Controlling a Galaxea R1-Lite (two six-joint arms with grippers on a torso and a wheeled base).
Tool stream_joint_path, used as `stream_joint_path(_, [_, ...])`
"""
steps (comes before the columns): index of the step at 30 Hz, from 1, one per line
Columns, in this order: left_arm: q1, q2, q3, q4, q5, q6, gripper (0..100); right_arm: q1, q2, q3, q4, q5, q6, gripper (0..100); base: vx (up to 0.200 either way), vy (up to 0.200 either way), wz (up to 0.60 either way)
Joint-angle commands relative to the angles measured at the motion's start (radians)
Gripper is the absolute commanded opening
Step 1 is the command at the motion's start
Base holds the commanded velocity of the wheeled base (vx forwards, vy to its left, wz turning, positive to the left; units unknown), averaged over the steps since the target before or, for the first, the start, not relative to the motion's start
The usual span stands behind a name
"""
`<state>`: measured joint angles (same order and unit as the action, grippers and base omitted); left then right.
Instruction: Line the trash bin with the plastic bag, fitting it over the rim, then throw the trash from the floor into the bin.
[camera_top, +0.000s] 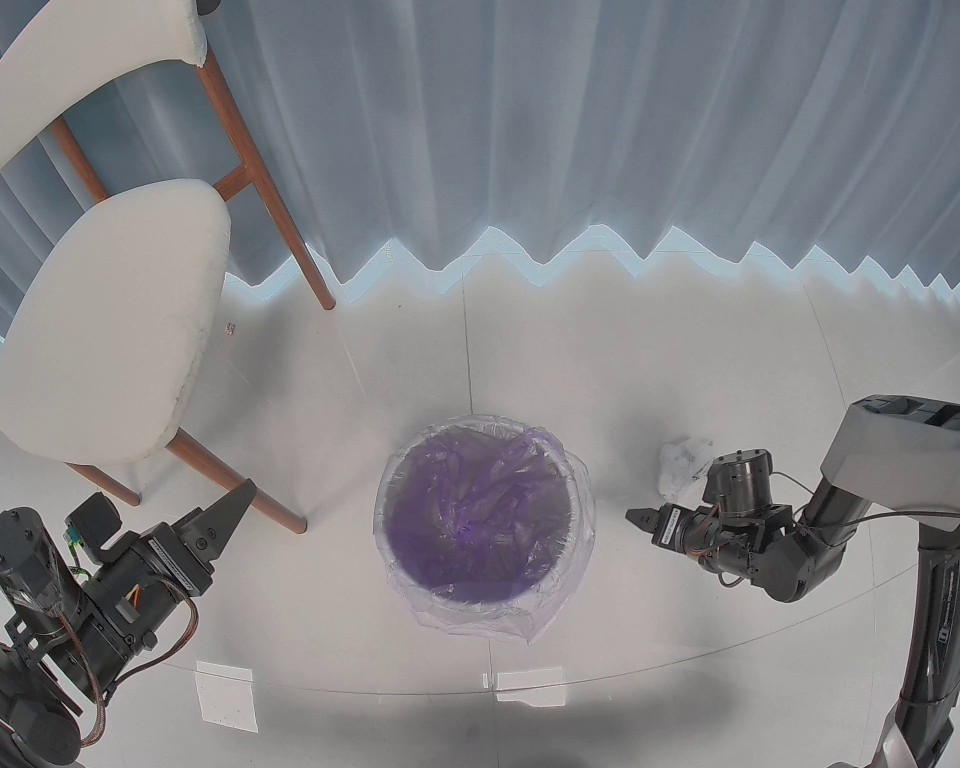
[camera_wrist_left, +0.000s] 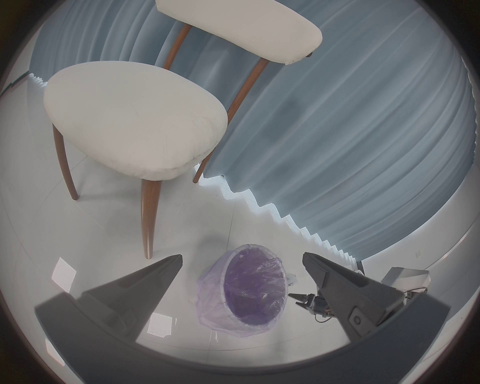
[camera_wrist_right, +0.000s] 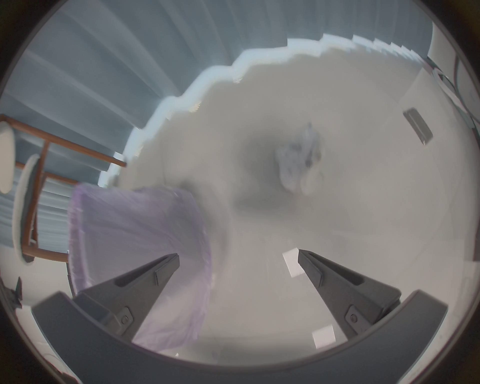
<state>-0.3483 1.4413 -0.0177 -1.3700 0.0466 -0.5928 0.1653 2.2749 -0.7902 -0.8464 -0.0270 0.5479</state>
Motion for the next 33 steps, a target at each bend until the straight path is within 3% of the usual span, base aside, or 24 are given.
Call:
stream_joint_path(1, [0.003, -0.015, 0.018, 0.017, 0.012, 0.004, 100, -0.067, -0.098, 0.296, -0.444, 0.022, -0.172, 100, 0.000, 0.000, 0.00])
stream_joint_path(7, [-0.011, -0.045, 0.018, 0.141, 0.073, 0.007, 100, -0.141, -0.121, 0.373, -0.533, 0.050, -0.184, 100, 0.000, 0.000, 0.00])
stream_joint_path(9, [-0.011, -0.050, 0.018, 0.161, 0.091, 0.007, 100, -0.216, -0.135, 0.325, -0.537, 0.082, -0.190, 100, 0.000, 0.000, 0.00])
stream_joint_path(14, [-0.011, -0.050, 0.018, 0.178, 0.116, 0.036, 100, -0.294, -0.135, 0.241, -0.510, 0.113, -0.236, 100, 0.000, 0.000, 0.00])
stream_joint_path(22, [-0.008, -0.058, 0.018, 0.220, 0.125, 0.071, 100, -0.329, -0.152, 0.066, -0.324, 0.153, -0.307, 100, 0.000, 0.000, 0.00])
stream_joint_path(25, [0.020, -0.053, 0.018, 0.223, 0.125, 0.074, 100, -0.337, -0.135, -0.003, -0.270, 0.174, -0.402, 100, 0.000, 0.000, 0.00])
stream_joint_path(29, [0.034, -0.065, 0.018, 0.223, 0.134, 0.080, 100, -0.331, -0.109, -0.072, -0.189, 0.179, -0.411, 100, 0.000, 0.000, 0.00])
stream_joint_path(33, [0.052, -0.094, 0.018, 0.236, 0.151, 0.082, 100, -0.334, -0.052, -0.216, 0.004, 0.168, -0.398, 100, 0.000, 0.000, 0.00])
